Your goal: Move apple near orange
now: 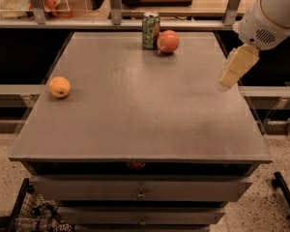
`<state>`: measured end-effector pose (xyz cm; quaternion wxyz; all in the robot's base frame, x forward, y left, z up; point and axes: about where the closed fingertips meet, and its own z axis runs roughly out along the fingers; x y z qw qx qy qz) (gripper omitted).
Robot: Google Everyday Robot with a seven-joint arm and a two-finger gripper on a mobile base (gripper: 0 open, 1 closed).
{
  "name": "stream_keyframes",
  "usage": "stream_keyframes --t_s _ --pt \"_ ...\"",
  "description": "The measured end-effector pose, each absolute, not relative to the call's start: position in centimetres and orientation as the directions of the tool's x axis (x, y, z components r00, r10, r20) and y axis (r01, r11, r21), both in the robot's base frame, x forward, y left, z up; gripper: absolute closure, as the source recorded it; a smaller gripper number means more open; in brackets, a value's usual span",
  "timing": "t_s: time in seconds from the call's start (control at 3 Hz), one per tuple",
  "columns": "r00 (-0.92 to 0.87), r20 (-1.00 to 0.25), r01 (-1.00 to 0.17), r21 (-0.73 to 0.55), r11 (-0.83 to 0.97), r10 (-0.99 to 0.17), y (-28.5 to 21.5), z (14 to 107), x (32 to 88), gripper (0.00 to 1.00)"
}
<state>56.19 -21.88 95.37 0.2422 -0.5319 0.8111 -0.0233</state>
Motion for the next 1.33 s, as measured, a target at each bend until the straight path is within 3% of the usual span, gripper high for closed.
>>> stream_keyframes --t_s 0.67,1.33 --pt "-0.303 -0.472 -0.777 -0.381 0.501 -0.828 -20.1 94.7 61.1 0.0" --pt "-0.278 -0.625 -0.748 -0.336 0.573 -0.73 -17.2 91.9 70.1 0.0"
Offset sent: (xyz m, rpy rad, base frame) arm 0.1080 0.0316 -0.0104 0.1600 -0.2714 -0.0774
